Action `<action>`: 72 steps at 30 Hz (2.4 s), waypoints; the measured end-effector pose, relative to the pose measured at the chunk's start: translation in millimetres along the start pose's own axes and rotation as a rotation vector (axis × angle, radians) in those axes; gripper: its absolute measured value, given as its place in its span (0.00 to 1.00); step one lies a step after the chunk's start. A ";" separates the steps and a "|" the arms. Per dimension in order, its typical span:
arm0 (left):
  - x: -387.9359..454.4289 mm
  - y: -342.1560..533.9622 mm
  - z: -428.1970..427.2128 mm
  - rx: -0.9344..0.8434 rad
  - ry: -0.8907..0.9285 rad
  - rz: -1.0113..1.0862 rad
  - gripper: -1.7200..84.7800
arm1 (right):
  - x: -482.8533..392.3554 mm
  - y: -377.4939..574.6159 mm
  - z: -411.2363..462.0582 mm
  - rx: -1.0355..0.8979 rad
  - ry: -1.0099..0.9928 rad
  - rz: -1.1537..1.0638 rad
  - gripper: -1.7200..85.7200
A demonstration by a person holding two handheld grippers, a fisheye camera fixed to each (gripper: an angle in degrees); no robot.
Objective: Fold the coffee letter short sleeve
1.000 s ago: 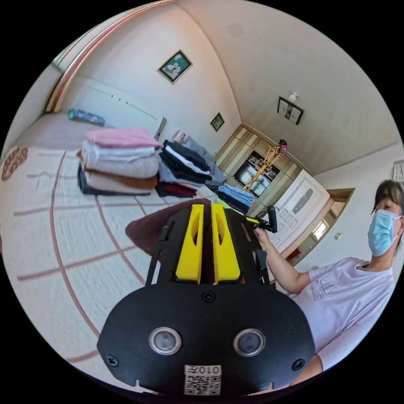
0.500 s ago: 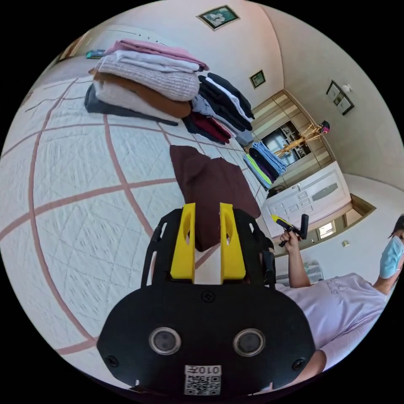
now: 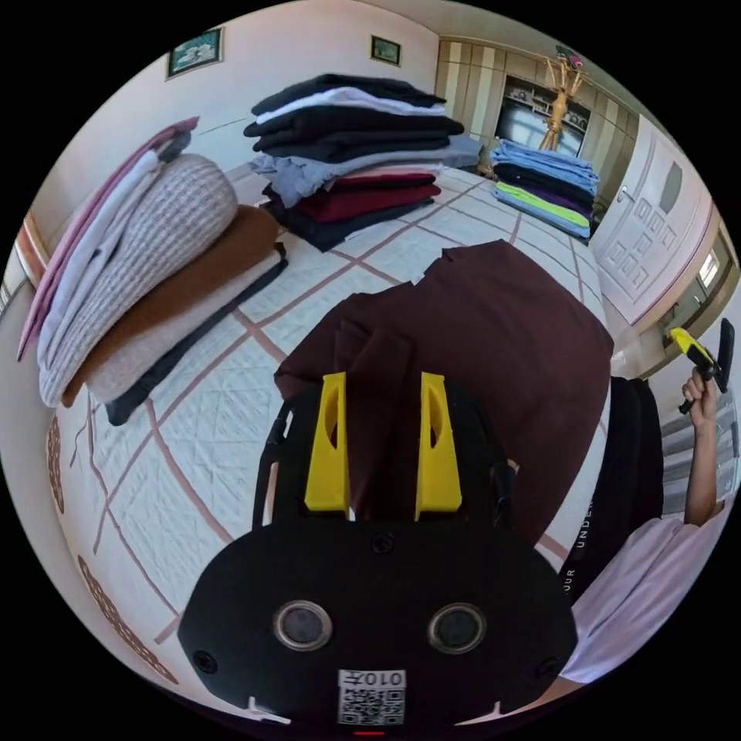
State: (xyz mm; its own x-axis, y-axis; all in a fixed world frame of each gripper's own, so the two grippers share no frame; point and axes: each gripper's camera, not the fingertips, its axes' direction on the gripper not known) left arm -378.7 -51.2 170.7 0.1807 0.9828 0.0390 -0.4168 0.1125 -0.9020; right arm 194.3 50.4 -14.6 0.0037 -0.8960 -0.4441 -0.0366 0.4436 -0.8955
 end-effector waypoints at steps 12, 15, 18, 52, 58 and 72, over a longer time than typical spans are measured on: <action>49.0 1.0 -99.7 0.281 0.364 0.165 0.02 | 11.5 21.9 8.4 0.000 -0.042 0.015 0.08; 114.2 38.8 -167.2 0.413 0.646 0.575 0.02 | 6.2 17.4 13.7 0.011 -0.059 -0.018 0.10; 189.1 115.0 -226.6 0.534 0.700 1.083 0.02 | -2.9 17.0 12.4 0.062 -0.032 -0.074 0.12; 99.3 119.7 -87.2 0.177 0.468 0.056 0.08 | -62.6 -158.3 143.2 -0.256 0.058 -0.229 0.17; 152.6 61.8 -58.0 0.099 -0.034 0.128 0.10 | -85.7 -199.6 171.5 -0.260 0.062 -0.253 0.17; 106.1 115.6 -59.9 0.146 -0.112 -0.035 0.03 | -110.1 -224.5 202.2 -0.334 0.203 -0.305 0.12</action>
State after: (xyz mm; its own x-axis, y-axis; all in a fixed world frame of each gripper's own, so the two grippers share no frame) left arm -354.4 57.4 44.8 0.1009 0.9871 0.1245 -0.5382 0.1594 -0.8276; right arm 404.2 53.4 229.1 -0.1298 -0.9845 -0.1184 -0.3823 0.1598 -0.9101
